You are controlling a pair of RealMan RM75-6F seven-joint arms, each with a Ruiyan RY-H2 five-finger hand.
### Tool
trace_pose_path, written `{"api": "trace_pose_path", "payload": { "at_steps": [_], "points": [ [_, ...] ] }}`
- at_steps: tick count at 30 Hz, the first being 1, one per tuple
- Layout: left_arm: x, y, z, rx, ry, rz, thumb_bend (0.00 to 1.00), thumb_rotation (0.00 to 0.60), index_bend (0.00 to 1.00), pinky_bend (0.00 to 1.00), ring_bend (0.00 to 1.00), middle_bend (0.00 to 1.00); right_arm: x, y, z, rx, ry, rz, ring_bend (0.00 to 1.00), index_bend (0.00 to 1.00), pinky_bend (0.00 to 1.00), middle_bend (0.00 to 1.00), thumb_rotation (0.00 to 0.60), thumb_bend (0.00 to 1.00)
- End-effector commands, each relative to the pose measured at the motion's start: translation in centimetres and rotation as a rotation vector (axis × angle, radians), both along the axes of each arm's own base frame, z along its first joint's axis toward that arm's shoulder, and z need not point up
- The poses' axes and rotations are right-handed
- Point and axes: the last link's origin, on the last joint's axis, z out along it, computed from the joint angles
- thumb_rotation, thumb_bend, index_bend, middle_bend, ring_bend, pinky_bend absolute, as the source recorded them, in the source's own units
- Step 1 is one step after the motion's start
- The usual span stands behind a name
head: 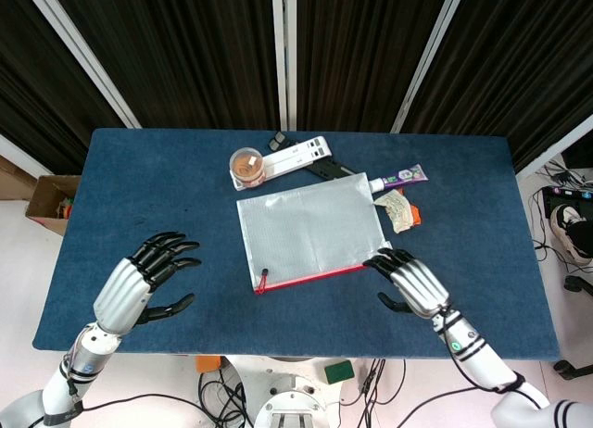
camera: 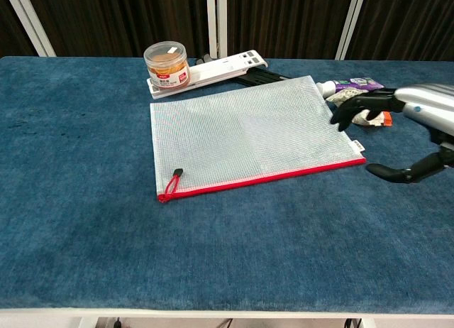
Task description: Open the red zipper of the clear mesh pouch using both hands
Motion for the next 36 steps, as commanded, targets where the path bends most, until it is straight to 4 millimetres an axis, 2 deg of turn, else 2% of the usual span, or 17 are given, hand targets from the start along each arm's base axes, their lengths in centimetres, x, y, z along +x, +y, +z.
{"api": "trace_pose_path", "payload": {
  "at_steps": [1,5,8,11,14,18,21,27,36],
  "points": [
    [0.5,0.5,-0.3,-0.004,0.004,-0.011,0.22,0.600,0.29,0.19,0.15,0.20,1.2,-1.2,-1.0,-0.002,0.018,0.035,0.15,0.26,0.28,0.30,0.600,0.32],
    [-0.4,0.9,-0.4,-0.009,0.021,0.037,0.22,0.600,0.29,0.19,0.15,0.20,1.9,-2.0,-1.3,0.002,0.030,0.050,0.15,0.26,0.28,0.30,0.600,0.32],
    [-1.7,0.9,-0.3,-0.008,0.047,0.101,0.22,0.600,0.29,0.19,0.15,0.20,3.3,-2.8,-2.0,0.028,0.050,0.100,0.15,0.26,0.28,0.30,0.600,0.33],
    [-3.2,0.8,-0.2,0.007,0.075,0.178,0.22,0.600,0.29,0.19,0.15,0.20,5.9,-3.7,-3.3,0.049,0.103,0.203,0.15,0.27,0.28,0.31,0.600,0.33],
    [-4.6,0.5,-0.2,0.013,0.101,0.255,0.22,0.600,0.29,0.19,0.15,0.20,8.7,-4.7,-5.2,0.062,0.138,0.292,0.15,0.34,0.28,0.32,0.600,0.33],
    [-6.7,0.0,-0.2,0.014,0.154,0.351,0.22,0.600,0.29,0.19,0.15,0.20,12.4,-5.8,-8.3,0.087,0.169,0.366,0.15,0.39,0.28,0.33,0.600,0.30],
    [-7.8,-0.5,-0.3,0.005,0.167,0.397,0.22,0.600,0.29,0.19,0.15,0.20,14.4,-6.4,-10.4,0.082,0.201,0.414,0.15,0.41,0.28,0.33,0.600,0.30],
    [-8.9,-1.1,-0.3,-0.007,0.162,0.435,0.22,0.600,0.29,0.19,0.15,0.20,16.1,-7.2,-13.8,0.072,0.271,0.471,0.15,0.42,0.28,0.33,0.600,0.30],
    [-9.6,-1.4,-0.4,-0.019,0.146,0.451,0.22,0.600,0.28,0.19,0.15,0.20,16.8,-6.8,-15.9,0.057,0.254,0.519,0.15,0.46,0.28,0.35,0.600,0.30]
  ]
}}
